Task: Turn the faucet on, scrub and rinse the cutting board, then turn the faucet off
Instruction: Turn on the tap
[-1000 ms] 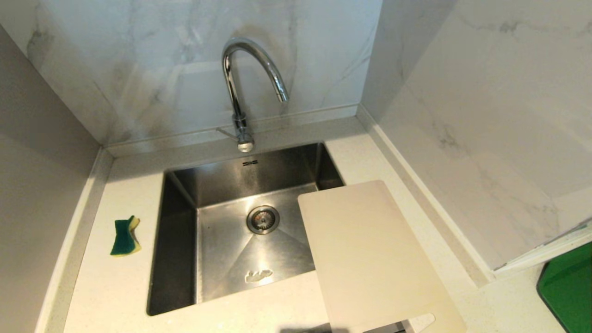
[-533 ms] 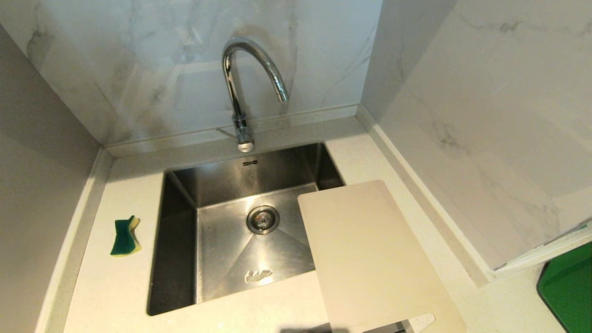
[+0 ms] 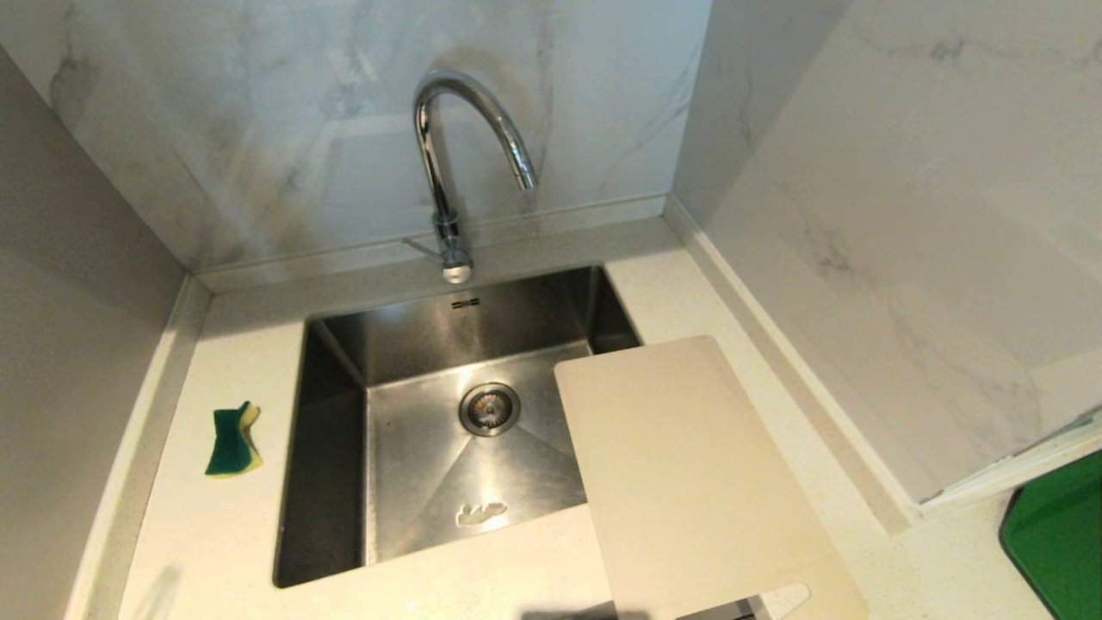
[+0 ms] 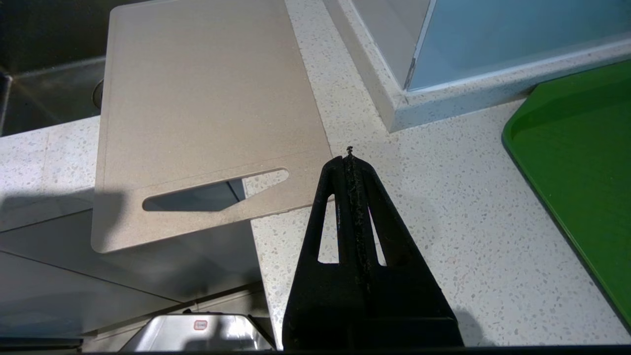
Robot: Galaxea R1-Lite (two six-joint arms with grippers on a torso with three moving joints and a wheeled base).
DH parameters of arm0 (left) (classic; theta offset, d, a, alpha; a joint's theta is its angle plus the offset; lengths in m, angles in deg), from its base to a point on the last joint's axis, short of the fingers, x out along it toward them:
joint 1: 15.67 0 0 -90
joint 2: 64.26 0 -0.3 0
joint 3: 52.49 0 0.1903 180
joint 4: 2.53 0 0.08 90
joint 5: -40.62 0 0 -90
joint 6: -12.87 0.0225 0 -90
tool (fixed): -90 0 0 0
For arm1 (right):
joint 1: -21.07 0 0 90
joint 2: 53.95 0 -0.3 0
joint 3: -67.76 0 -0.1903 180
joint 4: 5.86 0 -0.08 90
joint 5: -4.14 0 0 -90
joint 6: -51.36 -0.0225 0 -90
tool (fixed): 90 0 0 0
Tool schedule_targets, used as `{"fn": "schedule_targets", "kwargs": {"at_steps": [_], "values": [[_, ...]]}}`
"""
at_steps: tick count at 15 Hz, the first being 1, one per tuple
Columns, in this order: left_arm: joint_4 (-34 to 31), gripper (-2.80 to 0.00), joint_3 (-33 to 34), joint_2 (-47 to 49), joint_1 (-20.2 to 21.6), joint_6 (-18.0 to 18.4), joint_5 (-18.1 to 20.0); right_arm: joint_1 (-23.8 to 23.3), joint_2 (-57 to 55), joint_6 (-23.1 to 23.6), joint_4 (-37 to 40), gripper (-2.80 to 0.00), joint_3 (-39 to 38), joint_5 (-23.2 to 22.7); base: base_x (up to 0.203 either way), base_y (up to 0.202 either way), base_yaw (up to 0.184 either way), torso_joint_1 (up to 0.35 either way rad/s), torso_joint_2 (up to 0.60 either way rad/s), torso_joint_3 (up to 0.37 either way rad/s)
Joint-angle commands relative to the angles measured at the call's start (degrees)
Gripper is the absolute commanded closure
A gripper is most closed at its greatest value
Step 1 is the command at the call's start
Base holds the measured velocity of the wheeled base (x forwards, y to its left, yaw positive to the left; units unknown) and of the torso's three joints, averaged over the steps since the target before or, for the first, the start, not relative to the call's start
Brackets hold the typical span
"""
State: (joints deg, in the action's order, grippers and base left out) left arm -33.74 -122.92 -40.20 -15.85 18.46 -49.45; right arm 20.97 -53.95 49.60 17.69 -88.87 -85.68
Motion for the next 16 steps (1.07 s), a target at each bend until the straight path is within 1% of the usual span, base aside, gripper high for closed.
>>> {"fn": "schedule_targets", "kwargs": {"at_steps": [1, 3, 5, 7, 8, 11, 12, 13, 15, 16], "values": [[-0.16, 0.00, -10.53, 11.23, 0.10, 0.34, 0.02, 0.01, -0.09, 0.00, -0.01, 0.00, 0.00, -0.01, 0.000, 0.000, 0.000, 0.000, 0.00, 0.000], [-0.38, 0.00, -17.29, 16.61, 0.30, 0.88, -0.01, 0.01, -0.09, 0.00, -0.01, 0.00, 0.00, -0.01, 0.000, 0.000, 0.000, 0.000, 0.00, 0.000], [-2.15, 0.00, -22.96, 21.24, 0.47, 2.12, -0.39, 0.01, -0.09, 0.00, -0.01, 0.00, 0.00, -0.01, 0.000, 0.000, 0.000, 0.000, 0.00, 0.000], [-3.42, 0.00, -26.09, 24.92, 0.52, 2.51, -0.84, 0.01, -0.09, 0.00, -0.01, 0.00, -0.03, -0.01, 0.000, 0.000, 0.000, 0.000, 0.00, 0.000], [-3.50, 0.00, -27.41, 26.82, 0.53, 2.53, -1.70, 0.01, -0.09, 0.00, -0.01, 0.00, 0.00, -0.01, 0.000, 0.000, 0.000, 0.000, 0.00, 0.000], [-3.34, 0.00, -32.19, 33.34, 0.02, 2.35, -6.43, 0.01, -0.09, 0.00, -0.01, 0.00, 0.00, -0.01, 0.000, 0.000, 0.000, 0.000, 0.00, 0.000], [-3.32, 0.00, -33.81, 35.51, -0.78, 2.17, -8.00, 0.01, -0.09, 0.00, -0.01, 0.00, 0.00, -0.01, 0.000, 0.000, 0.000, 0.000, 0.00, 0.000], [-3.29, 0.00, -35.15, 37.12, -2.57, 2.05, -10.27, 0.01, -0.09, 0.00, -0.01, 0.00, 0.00, -0.01, 0.000, 0.000, 0.000, 0.000, 0.00, 0.000], [-3.28, 0.00, -37.95, 39.33, -8.05, 2.02, -15.91, 0.01, -0.09, 0.00, -0.01, 0.00, 0.00, -0.01, 0.000, 0.000, 0.000, 0.000, 0.00, 0.000], [-3.25, 0.00, -39.43, 40.94, -8.96, 2.04, -18.10, 0.01, -0.09, 0.00, -0.01, 0.00, 0.00, -0.01, 0.000, 0.000, 0.000, 0.000, 0.00, 0.000]]}}
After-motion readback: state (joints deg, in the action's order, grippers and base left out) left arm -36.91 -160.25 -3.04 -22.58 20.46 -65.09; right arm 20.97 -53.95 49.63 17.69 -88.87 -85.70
